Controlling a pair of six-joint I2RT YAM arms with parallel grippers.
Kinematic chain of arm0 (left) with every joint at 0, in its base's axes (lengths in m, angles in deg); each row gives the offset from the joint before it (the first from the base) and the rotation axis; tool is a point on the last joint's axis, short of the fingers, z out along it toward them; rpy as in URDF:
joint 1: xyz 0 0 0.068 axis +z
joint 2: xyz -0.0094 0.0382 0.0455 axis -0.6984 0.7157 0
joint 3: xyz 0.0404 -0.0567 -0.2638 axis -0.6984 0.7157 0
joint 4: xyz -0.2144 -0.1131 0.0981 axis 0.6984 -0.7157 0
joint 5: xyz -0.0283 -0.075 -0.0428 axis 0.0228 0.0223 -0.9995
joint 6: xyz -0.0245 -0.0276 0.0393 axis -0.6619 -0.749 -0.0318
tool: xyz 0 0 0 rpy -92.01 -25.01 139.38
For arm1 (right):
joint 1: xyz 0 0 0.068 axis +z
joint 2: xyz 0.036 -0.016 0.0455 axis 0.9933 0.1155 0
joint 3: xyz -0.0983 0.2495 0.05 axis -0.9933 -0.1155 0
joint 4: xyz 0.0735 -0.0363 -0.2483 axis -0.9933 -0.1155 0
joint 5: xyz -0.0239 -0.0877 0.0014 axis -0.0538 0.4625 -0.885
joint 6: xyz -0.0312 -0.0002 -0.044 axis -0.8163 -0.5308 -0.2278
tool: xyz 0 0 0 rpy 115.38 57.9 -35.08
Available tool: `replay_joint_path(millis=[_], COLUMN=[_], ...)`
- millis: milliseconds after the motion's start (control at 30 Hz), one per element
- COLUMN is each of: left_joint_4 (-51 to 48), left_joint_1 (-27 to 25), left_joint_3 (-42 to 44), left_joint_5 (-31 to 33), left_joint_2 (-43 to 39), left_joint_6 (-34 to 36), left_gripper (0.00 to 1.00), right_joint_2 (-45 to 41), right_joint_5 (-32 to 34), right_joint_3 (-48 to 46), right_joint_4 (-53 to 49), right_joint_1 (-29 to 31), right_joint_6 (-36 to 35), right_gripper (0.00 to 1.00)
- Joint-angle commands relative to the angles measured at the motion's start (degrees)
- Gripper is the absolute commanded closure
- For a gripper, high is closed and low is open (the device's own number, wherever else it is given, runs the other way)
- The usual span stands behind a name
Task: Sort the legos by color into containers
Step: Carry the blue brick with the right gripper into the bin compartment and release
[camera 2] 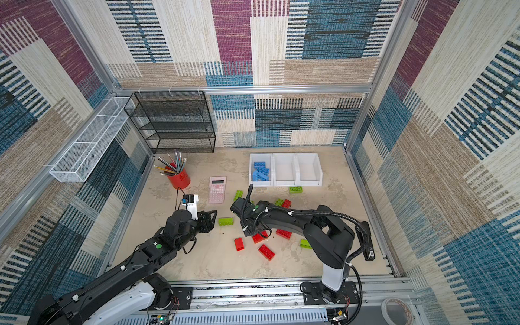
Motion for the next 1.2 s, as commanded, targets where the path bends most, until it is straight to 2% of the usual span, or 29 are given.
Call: replay_joint_path(millis=[0,167,300,467,667,767,967,1167], left_joint_4=[1.7,0.3,-2.2,-2.6,-2.8,-3.6,-0.2,0.4], left_joint_1=[0.0,0.0,0.0,0.0,0.0,0.0,0.0,0.1], left_joint_3=[-0.7,-1.6,-3.5,-3.3,-3.0,-2.9,0.3,0.1], left_joint_5=[-0.3,-0.8,0.1,-0.8,0.0,-0.4,0.5,1.0], left_joint_2=[0.6,0.7,0.6,0.3,1.6,1.3,-1.9,0.6], left_joint_6=[-0.6,0.3,2.1,2.1,3.0,3.5,4.0,3.9], left_gripper=[0.38,0.38,0.38,0.38,0.38,0.37,0.38,0.38], right_joint_2=[-3.0,-4.7,-5.8,-9.6,-10.0,-7.7,0.4,8.4], right_joint_5=[-1.7,-6.6,-11.0,-10.5,-11.5,-12.2,-9.6,-10.0], right_joint_3=[0.6,2.0,3.4,3.2,5.3,9.0,18.7,27.5], right_joint_4=[-1.2,-0.8,3.7,9.9,14.6,14.9,14.1,14.3], right_joint_1=[0.0,-0.6,-5.3,-11.1,-17.2,-19.8,-24.0,-26.9], right_joint_6=[-1.5,-3.3,-3.4,-4.3,-6.4,-7.7,-11.3,-13.6], right_gripper=[0.68,0.68,0.68,0.69,0.7,0.7,0.72,0.71])
